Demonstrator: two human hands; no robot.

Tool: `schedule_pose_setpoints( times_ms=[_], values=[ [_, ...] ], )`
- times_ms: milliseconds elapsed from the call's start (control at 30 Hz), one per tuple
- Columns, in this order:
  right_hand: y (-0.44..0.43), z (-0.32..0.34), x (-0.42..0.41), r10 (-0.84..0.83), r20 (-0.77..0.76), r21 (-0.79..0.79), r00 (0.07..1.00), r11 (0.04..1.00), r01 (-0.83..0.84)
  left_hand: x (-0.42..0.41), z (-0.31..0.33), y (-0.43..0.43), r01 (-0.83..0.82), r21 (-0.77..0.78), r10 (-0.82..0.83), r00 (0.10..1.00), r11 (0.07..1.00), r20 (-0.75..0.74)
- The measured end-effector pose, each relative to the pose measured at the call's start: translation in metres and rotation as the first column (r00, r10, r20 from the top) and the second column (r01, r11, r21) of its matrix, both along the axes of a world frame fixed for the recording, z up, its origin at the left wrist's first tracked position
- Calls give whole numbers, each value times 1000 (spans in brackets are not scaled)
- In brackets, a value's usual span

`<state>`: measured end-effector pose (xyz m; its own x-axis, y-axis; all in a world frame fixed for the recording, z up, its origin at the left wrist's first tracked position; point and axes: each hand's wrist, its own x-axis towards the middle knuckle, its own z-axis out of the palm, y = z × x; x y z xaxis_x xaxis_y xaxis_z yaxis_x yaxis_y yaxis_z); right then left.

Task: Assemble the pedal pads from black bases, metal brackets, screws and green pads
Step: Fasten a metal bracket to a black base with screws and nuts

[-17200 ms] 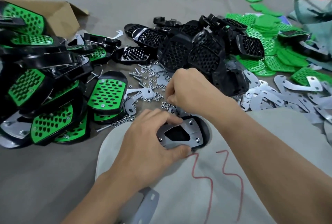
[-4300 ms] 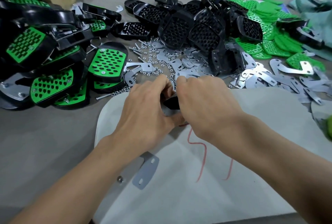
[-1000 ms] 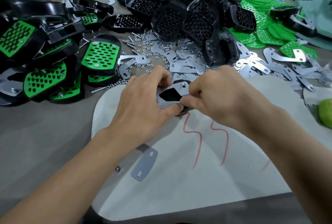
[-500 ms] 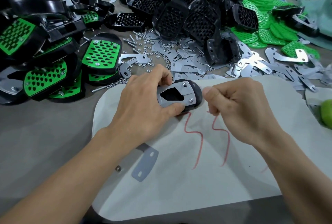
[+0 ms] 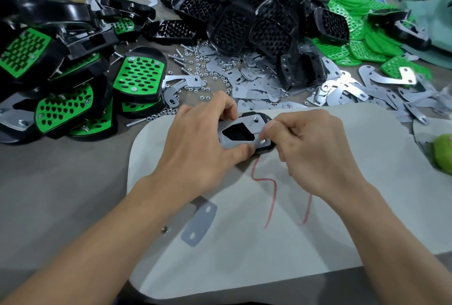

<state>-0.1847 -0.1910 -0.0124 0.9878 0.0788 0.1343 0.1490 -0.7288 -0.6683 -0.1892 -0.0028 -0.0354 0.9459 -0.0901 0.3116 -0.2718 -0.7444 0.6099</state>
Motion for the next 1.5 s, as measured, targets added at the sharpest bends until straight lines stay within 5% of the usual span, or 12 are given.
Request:
schedule_pose_setpoints(
  times_ms=[67,267,433,733,933,1100,1233,1500],
  values=[
    [-10,-4,-4,-31,-21,-6,999,999,31,0,0,0,-9,0,9,1000,1000,7],
    [-21,-7,-14,163,-158,406,974,910,-86,0,0,0,-20,21,20,1000,1000,2],
    [-20,-7,-15,207,-158,512,965,853,-99,-1,1,0,-22,17,22,1000,1000,-13],
    [-15,-9,-15,217,-163,435,963,891,-127,-1,0,-1,-30,16,31,999,999,-15],
    [-9,-17,-16,-17,-85,300,996,953,42,0,-1,0,-62,21,62,998,998,-19],
    [-15,-13,-18,81,-112,497,990,868,-15,2,-1,1,-64,40,64,998,997,-9],
    [-12,-13,-18,168,-108,382,980,917,-115,1,0,0,-48,26,48,999,998,12],
    [-14,-18,-21,-4,-117,340,993,940,44,4,-2,3,-81,21,80,997,997,13]
  ],
)
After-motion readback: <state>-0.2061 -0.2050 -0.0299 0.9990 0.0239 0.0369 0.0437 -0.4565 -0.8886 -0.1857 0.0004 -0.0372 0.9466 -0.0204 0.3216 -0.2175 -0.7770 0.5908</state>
